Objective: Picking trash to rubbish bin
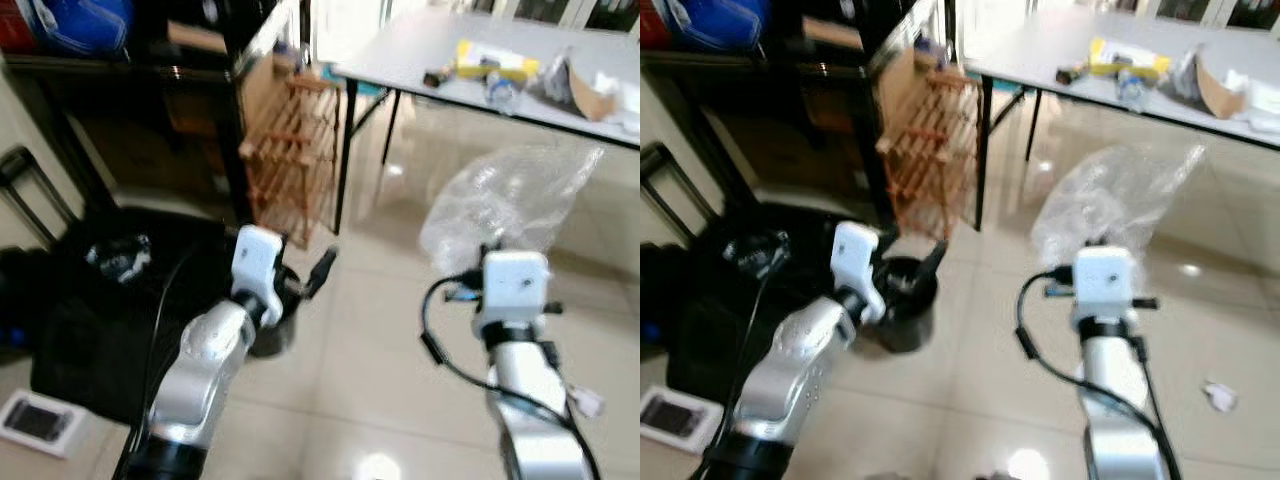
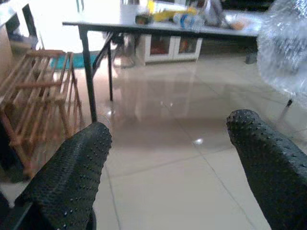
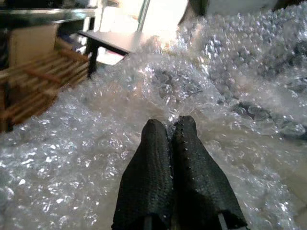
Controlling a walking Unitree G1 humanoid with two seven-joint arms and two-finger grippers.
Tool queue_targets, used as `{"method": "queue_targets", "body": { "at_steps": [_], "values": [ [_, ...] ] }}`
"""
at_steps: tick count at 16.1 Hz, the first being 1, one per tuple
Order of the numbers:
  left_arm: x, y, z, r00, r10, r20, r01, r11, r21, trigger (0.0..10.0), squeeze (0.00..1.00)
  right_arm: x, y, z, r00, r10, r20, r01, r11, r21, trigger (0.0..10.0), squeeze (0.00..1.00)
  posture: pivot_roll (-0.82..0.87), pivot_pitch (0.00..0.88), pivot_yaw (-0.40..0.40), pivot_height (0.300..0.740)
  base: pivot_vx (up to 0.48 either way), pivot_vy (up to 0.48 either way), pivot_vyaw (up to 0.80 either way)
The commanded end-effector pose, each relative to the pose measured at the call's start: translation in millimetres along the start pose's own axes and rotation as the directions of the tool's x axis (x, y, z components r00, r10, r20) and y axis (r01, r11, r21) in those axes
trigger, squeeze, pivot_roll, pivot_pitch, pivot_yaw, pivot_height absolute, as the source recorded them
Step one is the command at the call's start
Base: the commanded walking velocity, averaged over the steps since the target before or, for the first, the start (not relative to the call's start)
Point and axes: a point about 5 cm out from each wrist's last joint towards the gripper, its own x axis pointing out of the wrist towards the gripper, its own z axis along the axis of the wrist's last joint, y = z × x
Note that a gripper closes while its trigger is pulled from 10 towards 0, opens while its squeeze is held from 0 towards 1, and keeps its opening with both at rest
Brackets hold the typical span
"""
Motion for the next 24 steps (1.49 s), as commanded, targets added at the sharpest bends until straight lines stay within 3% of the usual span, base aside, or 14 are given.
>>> {"method": "queue_targets", "body": {
  "at_steps": [1,4,14,17,24],
  "values": [
    [0.1,2.6,4.5,1.0,0.014,0.016,-0.014,1.0,0.004,10.0,0.0,-0.2,-1.3,-0.2,1.0,0.001,0.001,-0.001,1.0,-0.012,10.0,0.0,-0.06,0.09,0.027,0.74,0.0,0.0,0.0],
    [-0.1,1.1,5.2,1.0,0.013,0.023,-0.013,1.0,-0.001,10.0,0.0,-0.9,-1.2,-0.6,1.0,0.007,-0.001,-0.007,1.0,-0.015,10.0,0.0,-0.06,0.093,0.025,0.74,0.0,0.0,0.0],
    [-1.8,0.2,4.9,1.0,0.016,0.025,-0.016,1.0,-0.006,10.0,0.0,-2.8,0.6,-3.3,1.0,0.014,-0.014,-0.014,1.0,-0.012,10.0,0.0,-0.05,0.103,0.025,0.74,0.0,0.0,0.68],
    [-2.0,0.7,5.9,0.999,0.009,0.031,-0.009,1.0,-0.005,10.0,0.0,-2.6,0.5,-3.1,1.0,0.011,-0.014,-0.011,1.0,-0.011,10.0,0.0,-0.05,0.104,0.026,0.74,0.0,0.0,0.0],
    [-2.6,0.1,6.4,0.999,-0.001,0.033,0.001,1.0,0.005,10.0,0.0,-2.4,1.9,-2.7,1.0,0.01,-0.012,-0.01,1.0,-0.007,10.0,0.0,-0.05,0.102,0.03,0.74,0.38,0.0,0.0]
  ]
}}
